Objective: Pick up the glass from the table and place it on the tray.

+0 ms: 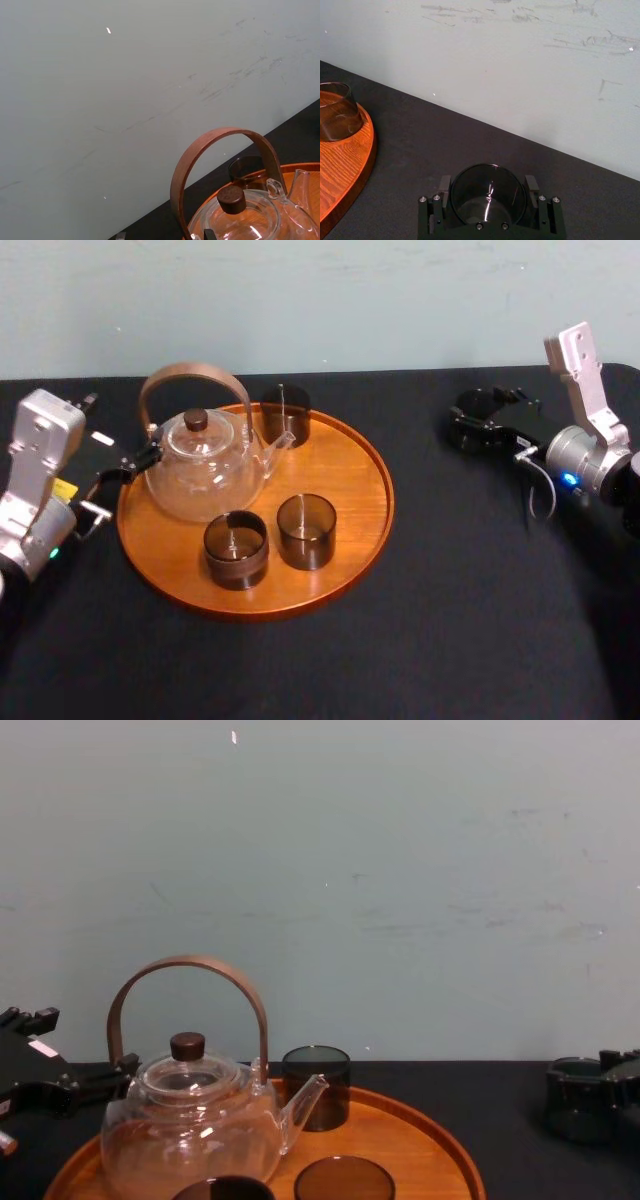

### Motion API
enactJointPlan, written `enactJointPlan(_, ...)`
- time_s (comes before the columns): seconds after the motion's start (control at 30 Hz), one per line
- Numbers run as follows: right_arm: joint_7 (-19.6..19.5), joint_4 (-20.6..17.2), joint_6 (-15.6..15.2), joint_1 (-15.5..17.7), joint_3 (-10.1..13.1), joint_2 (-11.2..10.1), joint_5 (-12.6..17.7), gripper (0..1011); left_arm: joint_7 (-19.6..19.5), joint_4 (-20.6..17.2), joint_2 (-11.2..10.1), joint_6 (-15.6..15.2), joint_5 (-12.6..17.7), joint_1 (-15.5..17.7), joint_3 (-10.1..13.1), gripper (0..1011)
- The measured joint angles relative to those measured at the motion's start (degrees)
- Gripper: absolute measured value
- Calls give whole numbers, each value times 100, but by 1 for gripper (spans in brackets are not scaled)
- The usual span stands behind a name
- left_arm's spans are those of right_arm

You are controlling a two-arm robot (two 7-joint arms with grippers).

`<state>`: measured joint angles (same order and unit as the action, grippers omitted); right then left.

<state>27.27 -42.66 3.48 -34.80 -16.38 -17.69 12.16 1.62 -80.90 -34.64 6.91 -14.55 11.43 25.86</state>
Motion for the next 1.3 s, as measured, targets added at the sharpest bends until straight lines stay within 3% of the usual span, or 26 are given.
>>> enactJointPlan(0.47, -13, -226, -55, 97, 3, -50, -103, 901, 1, 0, 0, 0, 0, 0, 0, 1009)
enactJointPlan(0.9, 30, -1063, -217, 387, -30, -146, -95, 901, 0, 0, 0, 0, 0, 0, 0, 1010)
enactJointPlan(1.3, 161, -1820, -347, 583, -239, -155, -10, 902, 0, 0, 0, 0, 0, 0, 0, 1010)
